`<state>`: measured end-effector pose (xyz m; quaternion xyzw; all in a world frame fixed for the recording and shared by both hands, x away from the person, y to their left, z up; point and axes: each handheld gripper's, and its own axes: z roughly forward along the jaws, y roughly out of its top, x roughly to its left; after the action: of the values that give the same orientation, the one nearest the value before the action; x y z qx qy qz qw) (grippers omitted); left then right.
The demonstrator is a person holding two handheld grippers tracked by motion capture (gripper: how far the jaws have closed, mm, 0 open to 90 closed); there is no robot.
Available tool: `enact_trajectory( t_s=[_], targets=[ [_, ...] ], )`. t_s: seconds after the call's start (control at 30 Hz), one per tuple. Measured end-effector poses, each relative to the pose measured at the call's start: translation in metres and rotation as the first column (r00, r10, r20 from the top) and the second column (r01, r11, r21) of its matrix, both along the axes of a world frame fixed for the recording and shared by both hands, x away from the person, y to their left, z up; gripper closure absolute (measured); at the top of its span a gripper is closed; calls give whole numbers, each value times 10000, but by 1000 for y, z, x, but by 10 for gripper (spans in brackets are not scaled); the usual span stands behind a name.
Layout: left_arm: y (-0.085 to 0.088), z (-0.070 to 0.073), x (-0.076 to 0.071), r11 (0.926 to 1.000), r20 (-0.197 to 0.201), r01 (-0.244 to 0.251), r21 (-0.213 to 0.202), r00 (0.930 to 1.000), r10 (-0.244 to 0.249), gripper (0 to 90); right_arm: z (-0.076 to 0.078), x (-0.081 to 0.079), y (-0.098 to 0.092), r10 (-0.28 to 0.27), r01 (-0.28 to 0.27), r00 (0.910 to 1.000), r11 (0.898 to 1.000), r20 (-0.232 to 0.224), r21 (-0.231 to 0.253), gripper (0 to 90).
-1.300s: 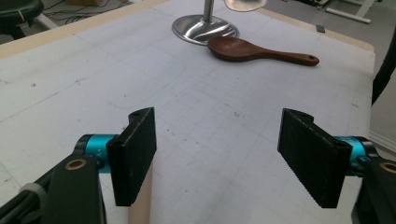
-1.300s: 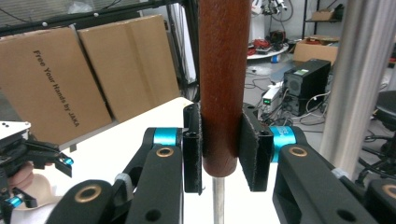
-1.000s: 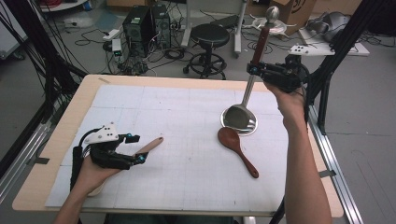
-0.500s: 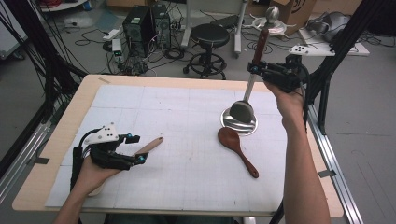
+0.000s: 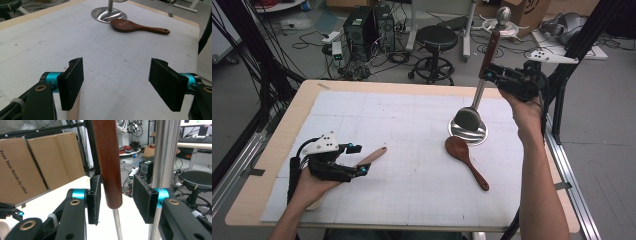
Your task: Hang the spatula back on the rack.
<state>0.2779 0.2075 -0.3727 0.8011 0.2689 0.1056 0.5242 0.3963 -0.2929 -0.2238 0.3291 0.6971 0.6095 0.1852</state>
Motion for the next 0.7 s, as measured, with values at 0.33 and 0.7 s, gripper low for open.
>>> enact_trajectory(
  t_s=[0.33, 0.7],
  targets=[
    [0, 0, 0, 10000, -11, 42, -19, 10000, -42, 288, 6, -11, -4, 215, -211, 9996, 9995, 169, -217, 628],
    [1, 0, 1, 10000, -24, 39, -55, 10000, -39, 288, 24, -17, -7, 746, -732, 9967, 9964, 321, -431, 872]
  ],
)
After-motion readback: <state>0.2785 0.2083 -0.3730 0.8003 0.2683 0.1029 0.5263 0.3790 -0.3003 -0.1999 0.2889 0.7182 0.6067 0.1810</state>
